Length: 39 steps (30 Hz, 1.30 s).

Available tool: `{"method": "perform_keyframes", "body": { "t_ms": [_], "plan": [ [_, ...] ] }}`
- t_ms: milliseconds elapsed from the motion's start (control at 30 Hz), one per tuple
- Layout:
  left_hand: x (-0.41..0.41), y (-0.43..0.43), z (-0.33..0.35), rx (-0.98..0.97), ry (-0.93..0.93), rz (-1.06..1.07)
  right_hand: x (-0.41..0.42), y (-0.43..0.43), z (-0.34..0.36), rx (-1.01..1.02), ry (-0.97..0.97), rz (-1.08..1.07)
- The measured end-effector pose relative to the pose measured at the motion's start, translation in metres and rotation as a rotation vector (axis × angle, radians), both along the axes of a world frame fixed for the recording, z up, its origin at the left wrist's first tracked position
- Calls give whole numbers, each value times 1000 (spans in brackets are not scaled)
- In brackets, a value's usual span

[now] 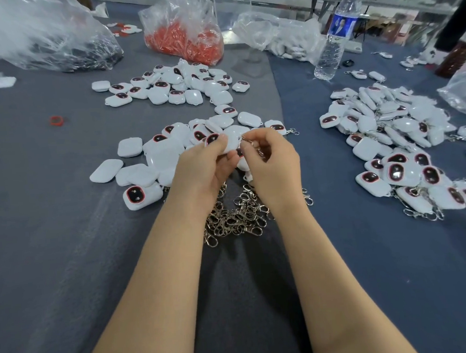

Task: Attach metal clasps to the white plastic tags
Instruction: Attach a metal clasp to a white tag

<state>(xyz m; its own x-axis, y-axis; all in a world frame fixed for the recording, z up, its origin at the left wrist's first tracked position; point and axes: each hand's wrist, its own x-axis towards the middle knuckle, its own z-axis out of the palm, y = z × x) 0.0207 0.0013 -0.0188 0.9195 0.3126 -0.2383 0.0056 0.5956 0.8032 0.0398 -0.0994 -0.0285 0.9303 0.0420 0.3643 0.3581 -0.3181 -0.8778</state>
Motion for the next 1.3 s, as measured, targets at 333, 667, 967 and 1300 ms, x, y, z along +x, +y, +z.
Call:
{"method": "perform_keyframes", "body": {
  "t_ms": [333, 667, 967, 1300],
  "plan": [
    [-3, 7, 0, -506, 72, -206, -3, 3, 0, 42, -127, -10],
    [-4, -2, 0, 603, -184, 218, 1, 1, -3, -243, -211, -14],
    [-1, -4, -10, 940, -230, 288, 7, -5, -5, -155, 68, -39],
    [10, -36, -5, 845, -106, 105, 12, -28, 6, -44, 212, -28]
  ]
}}
